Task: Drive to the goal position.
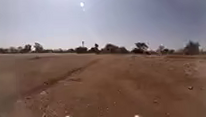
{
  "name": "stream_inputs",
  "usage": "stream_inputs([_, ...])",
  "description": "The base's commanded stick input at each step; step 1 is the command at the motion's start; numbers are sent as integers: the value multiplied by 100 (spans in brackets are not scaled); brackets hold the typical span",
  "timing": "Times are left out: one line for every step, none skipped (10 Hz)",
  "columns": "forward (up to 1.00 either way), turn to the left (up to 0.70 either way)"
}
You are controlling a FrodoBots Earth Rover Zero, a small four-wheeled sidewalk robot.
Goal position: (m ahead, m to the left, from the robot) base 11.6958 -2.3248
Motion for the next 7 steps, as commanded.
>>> stream_inputs([70,0])
stream_inputs([70,0])
stream_inputs([70,0])
stream_inputs([70,0])
stream_inputs([70,0])
stream_inputs([70,0])
stream_inputs([70,0])
